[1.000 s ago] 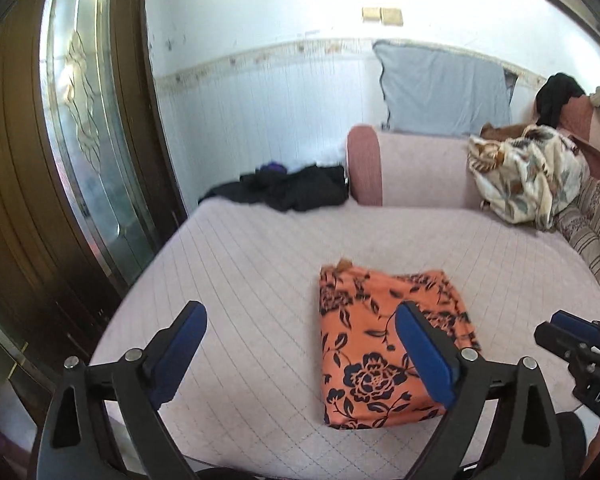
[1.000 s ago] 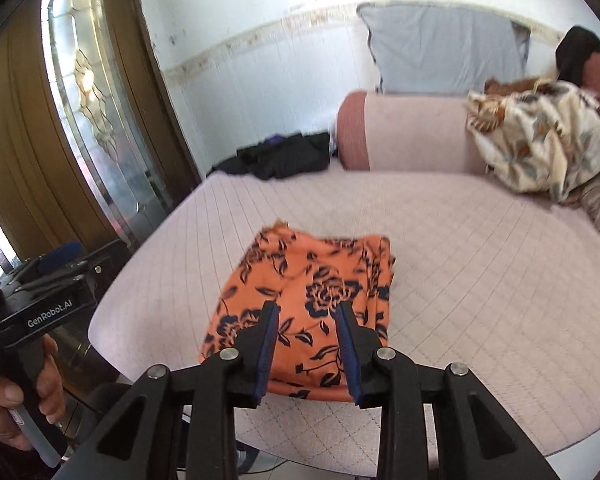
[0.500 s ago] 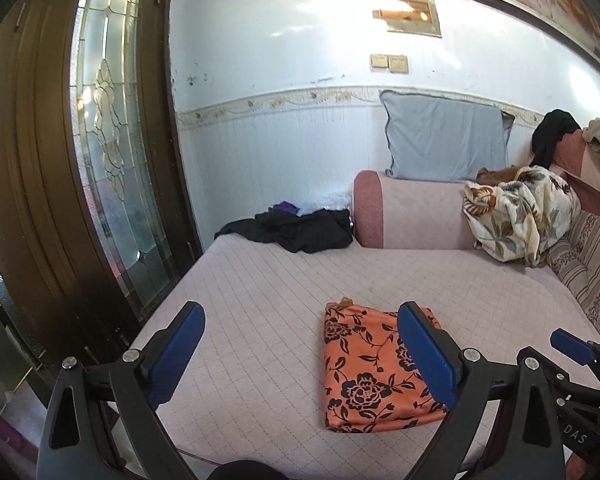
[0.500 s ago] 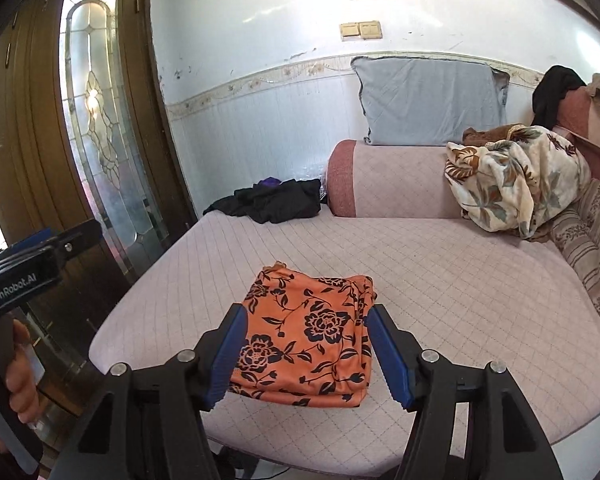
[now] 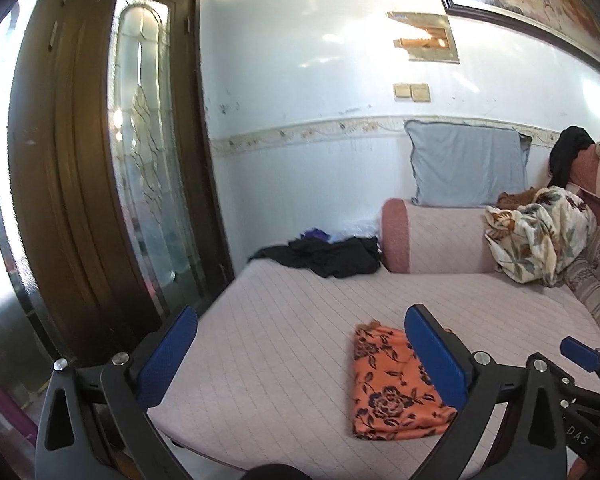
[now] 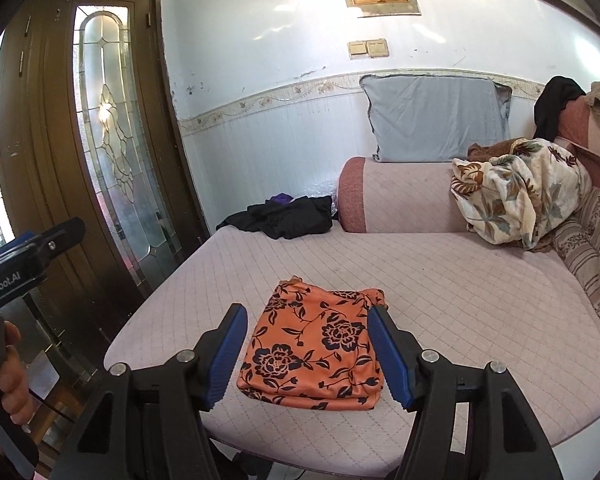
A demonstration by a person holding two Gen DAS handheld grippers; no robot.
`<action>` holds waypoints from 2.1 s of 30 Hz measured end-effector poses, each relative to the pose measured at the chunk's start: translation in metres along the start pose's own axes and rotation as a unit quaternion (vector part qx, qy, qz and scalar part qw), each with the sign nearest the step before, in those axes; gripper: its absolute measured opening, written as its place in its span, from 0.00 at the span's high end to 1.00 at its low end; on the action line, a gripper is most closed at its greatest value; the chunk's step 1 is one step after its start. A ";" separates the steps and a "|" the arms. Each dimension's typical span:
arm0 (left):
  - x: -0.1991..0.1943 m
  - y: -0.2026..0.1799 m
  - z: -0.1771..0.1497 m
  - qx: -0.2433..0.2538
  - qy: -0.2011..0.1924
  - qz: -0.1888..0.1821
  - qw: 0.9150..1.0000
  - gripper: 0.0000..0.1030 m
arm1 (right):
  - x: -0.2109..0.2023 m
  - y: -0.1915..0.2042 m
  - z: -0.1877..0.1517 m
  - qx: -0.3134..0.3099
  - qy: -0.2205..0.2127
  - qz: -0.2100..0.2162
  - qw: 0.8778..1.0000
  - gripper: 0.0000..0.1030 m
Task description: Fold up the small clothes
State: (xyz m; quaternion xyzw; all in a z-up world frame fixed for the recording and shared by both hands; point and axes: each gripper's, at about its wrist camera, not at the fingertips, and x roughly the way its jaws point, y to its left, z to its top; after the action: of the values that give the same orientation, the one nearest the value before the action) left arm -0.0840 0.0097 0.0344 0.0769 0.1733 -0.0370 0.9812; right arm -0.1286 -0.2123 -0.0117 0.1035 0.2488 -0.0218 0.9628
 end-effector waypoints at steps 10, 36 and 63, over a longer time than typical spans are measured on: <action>-0.016 0.001 0.002 0.014 -0.004 -0.005 1.000 0.00 | -0.012 0.010 0.003 -0.006 -0.013 0.000 1.000 0.35; -0.010 0.016 0.000 -0.004 0.023 -0.012 1.000 0.00 | -0.008 0.024 0.000 -0.022 -0.006 -0.008 1.000 0.35; -0.006 0.019 -0.001 -0.005 0.026 -0.012 1.000 0.00 | 0.002 0.028 0.000 -0.031 0.001 -0.002 1.000 0.35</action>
State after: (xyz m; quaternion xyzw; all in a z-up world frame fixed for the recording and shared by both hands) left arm -0.0881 0.0288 0.0382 0.0705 0.2001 -0.0454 0.9762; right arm -0.1240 -0.1851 -0.0074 0.0731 0.2505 -0.0156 0.9652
